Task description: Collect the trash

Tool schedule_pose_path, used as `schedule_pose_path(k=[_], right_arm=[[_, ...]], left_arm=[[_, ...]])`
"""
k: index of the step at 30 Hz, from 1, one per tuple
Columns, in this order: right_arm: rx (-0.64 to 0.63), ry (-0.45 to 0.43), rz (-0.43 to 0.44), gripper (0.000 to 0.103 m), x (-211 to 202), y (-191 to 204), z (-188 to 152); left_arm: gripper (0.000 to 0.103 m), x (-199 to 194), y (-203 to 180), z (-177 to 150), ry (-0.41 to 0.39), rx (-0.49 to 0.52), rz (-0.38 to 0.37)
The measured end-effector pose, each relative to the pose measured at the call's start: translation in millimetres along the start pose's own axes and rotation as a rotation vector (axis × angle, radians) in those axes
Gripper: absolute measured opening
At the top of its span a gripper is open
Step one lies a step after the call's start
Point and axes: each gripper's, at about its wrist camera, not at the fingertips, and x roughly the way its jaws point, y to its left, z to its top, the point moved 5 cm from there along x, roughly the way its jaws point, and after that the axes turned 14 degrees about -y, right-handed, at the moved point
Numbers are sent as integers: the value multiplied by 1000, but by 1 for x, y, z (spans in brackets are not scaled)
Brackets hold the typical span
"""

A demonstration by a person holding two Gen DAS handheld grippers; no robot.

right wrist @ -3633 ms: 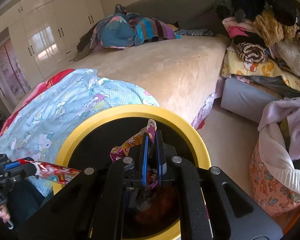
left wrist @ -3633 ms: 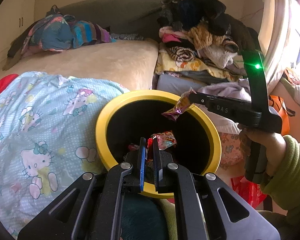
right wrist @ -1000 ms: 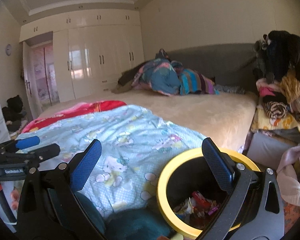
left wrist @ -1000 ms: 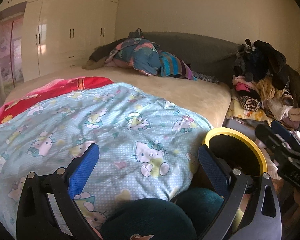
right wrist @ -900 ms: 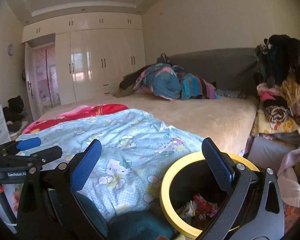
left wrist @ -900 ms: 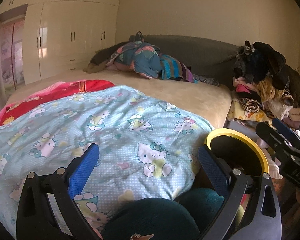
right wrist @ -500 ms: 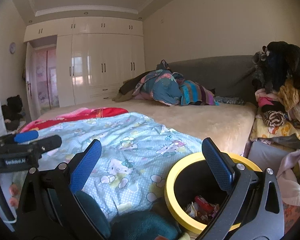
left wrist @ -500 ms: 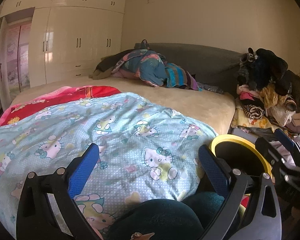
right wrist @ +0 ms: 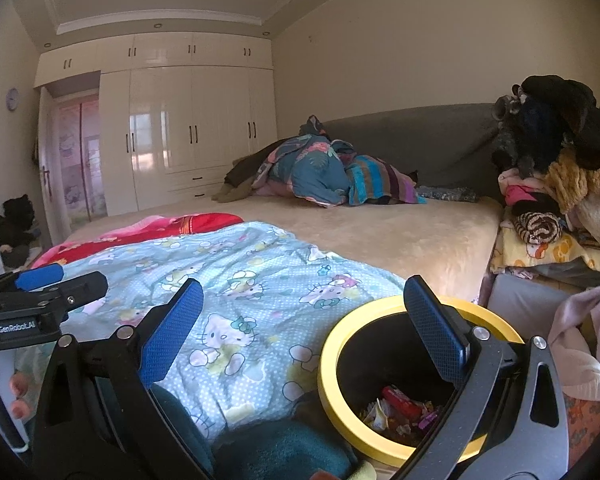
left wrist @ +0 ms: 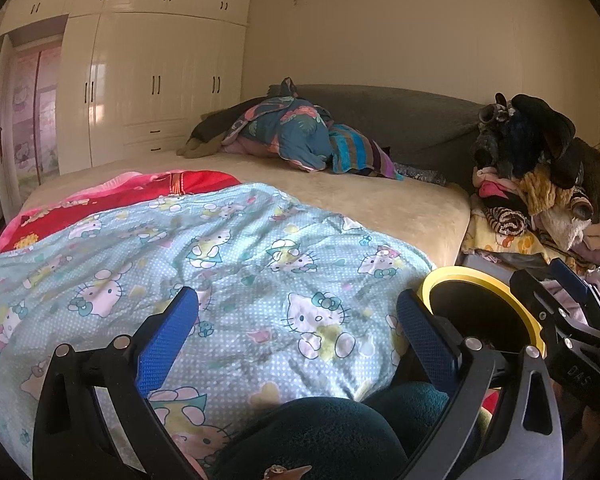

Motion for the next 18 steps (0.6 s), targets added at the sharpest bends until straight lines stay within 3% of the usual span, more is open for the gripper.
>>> schedule_pose_path(k=[18], right_arm=[[2,2,-11,93,0,-1,-2]], left_arm=[[97,0,0,0,0,0,0]])
